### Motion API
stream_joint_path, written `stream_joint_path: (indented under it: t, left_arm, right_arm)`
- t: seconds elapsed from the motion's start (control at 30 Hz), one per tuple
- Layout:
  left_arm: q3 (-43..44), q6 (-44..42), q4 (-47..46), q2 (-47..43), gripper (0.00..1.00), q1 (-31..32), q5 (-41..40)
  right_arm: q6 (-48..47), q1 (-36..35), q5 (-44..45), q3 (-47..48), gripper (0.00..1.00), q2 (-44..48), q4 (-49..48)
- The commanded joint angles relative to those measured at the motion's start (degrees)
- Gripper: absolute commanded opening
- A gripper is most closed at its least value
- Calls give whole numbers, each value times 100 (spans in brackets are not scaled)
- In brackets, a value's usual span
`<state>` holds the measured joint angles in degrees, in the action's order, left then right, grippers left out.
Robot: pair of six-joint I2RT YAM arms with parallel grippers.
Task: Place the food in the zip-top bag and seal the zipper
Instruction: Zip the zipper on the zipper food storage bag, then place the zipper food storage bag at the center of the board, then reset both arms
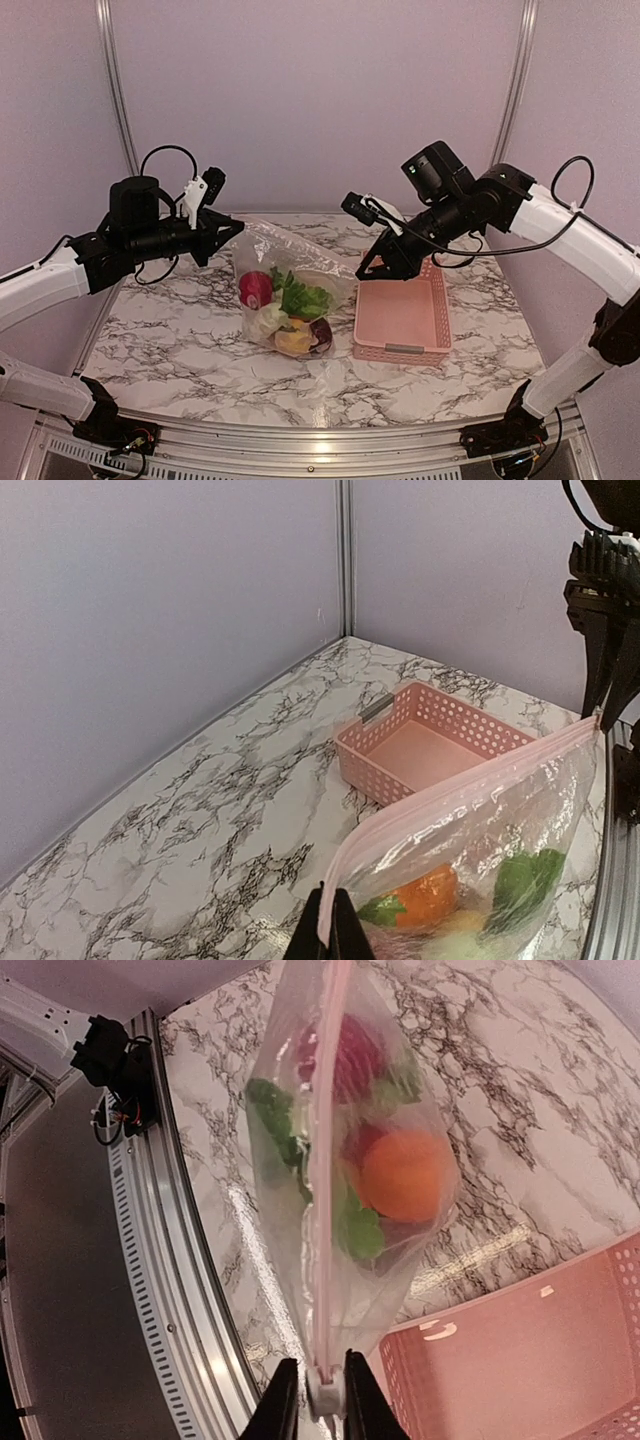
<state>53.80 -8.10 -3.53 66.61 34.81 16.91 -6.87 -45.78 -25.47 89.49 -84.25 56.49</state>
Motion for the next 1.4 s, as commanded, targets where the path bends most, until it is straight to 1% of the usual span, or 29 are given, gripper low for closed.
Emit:
stream_joint_path:
  t: [0.0,0.03,0.1,0.13,0.2,0.3,0.33,0.37,0.43,0.5,0.53,0.67,0.7,0.73,0.77,0.8,0.87,1.0,1.1,1.2,1.27,1.37]
  left_arm:
    - [-14,4,-243,5,0,-123,-409]
    - [32,-5,-309,61,0,-123,-466]
    - [191,-33,-414,210,0,-128,-575]
    - [306,-42,-471,291,0,-130,-621]
    - [515,-71,-549,466,0,-132,-701]
    - [666,-129,-619,643,0,-132,-805]
    - [651,-131,-630,676,2,-132,-881]
    - [619,-120,-631,692,11,-132,-985]
    - [501,-87,-636,641,29,-132,-1245]
    - [374,13,-642,498,45,-132,-1567]
    - [335,63,-640,408,51,-132,-1727]
    - [306,151,-513,-11,68,-132,-2109]
    - [313,169,-481,-118,71,-132,-2143]
    - [322,187,-431,-208,79,-132,-2172]
    - [335,228,-368,-304,95,-132,-2201]
    - [359,282,-296,-390,98,-132,-2236]
    - [412,384,-128,-538,99,-132,-2275]
    - [544,500,213,-819,99,-132,-2525]
    - [583,652,265,-995,99,-132,-3073]
    - [754,1016,340,-1012,99,-132,-3893]
    - [977,1050,829,-909,99,-132,-4235]
    - [1253,1067,1251,-723,99,-132,-4415]
  right_arm:
    - [32,46,25,438,25,-136,283]
    - [47,61,117,626,36,-209,268]
    - [97,167,219,1074,54,-381,222]
    - [129,258,211,1319,59,-472,196]
    - [220,492,81,1710,65,-589,78]
    - [355,890,109,1992,73,-628,-115]
    - [384,984,155,1993,76,-621,-165]
    - [400,1052,277,1970,82,-613,-216]
    - [437,1108,688,1888,97,-564,-270]
    - [550,1118,1265,1754,98,-486,-376]
    - [630,1120,1675,1671,99,-441,-436]
    - [1142,1131,3200,1435,98,-268,-731]
    - [1270,1136,3408,1389,98,-253,-814]
    - [1373,1132,3555,1375,99,-255,-897]
    - [1511,1135,3670,1368,99,-263,-967]
    - [1654,1134,3765,1360,98,-279,-1025]
    - [1863,1134,3899,1368,98,-314,-1117]
    - [1919,1131,4112,1360,99,-252,-1437]
    - [1814,1135,4103,1286,99,-151,-1760]
    - [1760,1135,4104,1161,99,-69,-2041]
    - [1748,1137,4113,1132,99,-83,-2107]
    - [1760,1133,4105,1125,99,-116,-2152]
